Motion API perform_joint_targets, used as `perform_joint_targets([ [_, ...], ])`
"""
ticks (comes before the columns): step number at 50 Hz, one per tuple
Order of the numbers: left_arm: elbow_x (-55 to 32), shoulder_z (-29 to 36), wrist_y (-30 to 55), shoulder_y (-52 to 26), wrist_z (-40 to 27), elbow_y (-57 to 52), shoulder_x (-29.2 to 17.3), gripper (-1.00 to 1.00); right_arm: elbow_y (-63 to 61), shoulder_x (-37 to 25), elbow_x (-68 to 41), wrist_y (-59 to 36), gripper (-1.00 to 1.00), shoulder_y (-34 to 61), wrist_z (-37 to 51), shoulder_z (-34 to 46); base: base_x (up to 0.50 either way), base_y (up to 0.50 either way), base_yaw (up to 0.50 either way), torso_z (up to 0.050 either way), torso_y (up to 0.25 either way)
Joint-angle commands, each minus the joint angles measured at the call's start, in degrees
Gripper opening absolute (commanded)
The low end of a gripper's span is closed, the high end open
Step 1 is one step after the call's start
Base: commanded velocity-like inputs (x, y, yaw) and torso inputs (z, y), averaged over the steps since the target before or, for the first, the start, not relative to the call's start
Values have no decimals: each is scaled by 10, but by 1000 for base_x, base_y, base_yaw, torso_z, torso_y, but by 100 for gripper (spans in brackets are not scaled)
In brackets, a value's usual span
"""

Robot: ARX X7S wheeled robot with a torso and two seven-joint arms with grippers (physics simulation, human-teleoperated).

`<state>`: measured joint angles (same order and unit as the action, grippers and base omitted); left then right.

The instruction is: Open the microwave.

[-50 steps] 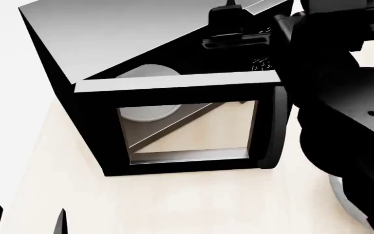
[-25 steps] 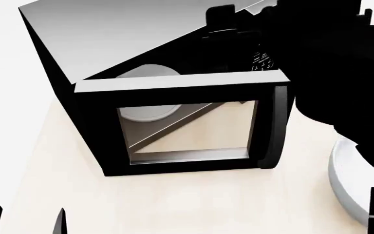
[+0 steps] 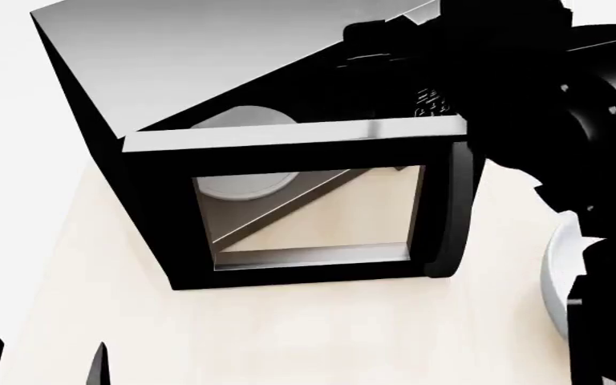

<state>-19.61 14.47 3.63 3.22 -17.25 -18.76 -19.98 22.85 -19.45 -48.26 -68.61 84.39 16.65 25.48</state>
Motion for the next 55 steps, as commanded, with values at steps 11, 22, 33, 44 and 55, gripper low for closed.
perform_joint_targets([
  [11,-6,0,-1,-1,-2,-1,-4,100,93,26,40,53,100,3,-38,46,0,0,0,0,0],
  [22,-3,4,-3,-1,-4,1,-3,100,75,19,33,40,100,-11,-33,48,0,0,0,0,0],
  [33,-3,5,-4,-1,-6,0,-5,100,57,9,21,24,100,-21,-28,44,0,0,0,0,0],
  [44,-3,7,-4,-1,-8,2,-6,100,27,-1,4,-1,100,-30,-18,37,0,0,0,0,0],
  [55,-4,7,-5,0,-9,-1,-8,100,-52,-22,-37,-53,100,-59,22,9,0,0,0,0,0],
])
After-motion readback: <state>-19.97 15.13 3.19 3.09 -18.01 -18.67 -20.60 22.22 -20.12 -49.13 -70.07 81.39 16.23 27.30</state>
